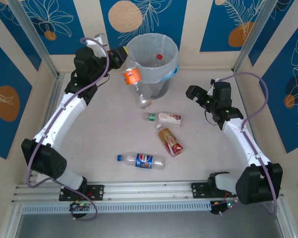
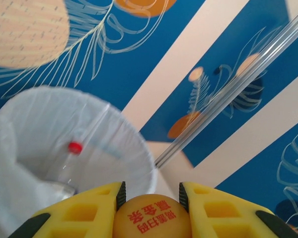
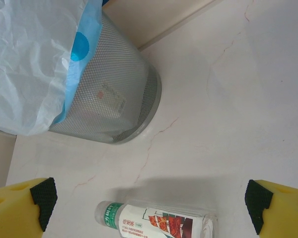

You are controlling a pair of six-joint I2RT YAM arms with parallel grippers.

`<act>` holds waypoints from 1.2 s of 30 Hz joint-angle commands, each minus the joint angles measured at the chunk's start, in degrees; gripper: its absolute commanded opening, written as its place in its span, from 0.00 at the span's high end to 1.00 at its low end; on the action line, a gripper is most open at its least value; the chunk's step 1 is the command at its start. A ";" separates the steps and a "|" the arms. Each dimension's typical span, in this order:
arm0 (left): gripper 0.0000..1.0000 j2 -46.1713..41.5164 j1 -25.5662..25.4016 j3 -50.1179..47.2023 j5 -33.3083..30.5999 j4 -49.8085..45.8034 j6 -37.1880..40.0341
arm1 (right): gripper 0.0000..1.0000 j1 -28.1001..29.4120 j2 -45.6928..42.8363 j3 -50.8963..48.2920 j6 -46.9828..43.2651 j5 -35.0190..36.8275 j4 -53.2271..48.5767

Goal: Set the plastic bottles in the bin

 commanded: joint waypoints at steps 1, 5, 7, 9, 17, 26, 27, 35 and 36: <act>1.00 4.15 0.41 5.56 1.53 4.91 -4.56 | 0.00 -0.32 -2.01 -1.07 -0.30 -0.09 0.21; 1.00 9.68 0.35 12.63 0.25 7.32 -7.68 | 0.00 -0.53 -2.95 -1.43 -0.48 0.16 -0.19; 1.00 12.76 0.32 16.25 -0.79 9.48 -9.46 | 0.00 -0.49 -3.63 -1.60 -0.52 0.23 -0.49; 1.00 15.48 0.24 19.20 -2.08 11.22 -10.92 | 0.00 -0.58 -4.41 -1.99 -0.55 0.38 -0.59; 1.00 28.20 0.27 40.53 -5.99 8.72 -11.99 | 0.00 -0.93 -7.44 -3.74 -1.05 1.00 -1.99; 1.00 38.27 -0.12 53.20 -14.67 5.88 -4.68 | 0.00 -1.82 -10.28 -5.53 -1.34 1.40 -2.81; 1.00 39.26 -0.19 54.18 -14.89 5.37 -3.96 | 0.00 -1.85 -10.45 -5.53 -1.52 1.49 -2.95; 1.00 43.33 -1.08 56.72 -19.00 0.14 8.59 | 0.00 -2.29 -11.11 -6.06 -1.18 1.13 -3.32; 1.00 43.41 -1.08 56.66 -18.82 -1.05 9.61 | 0.00 -2.24 -11.11 -6.00 -1.18 1.05 -3.40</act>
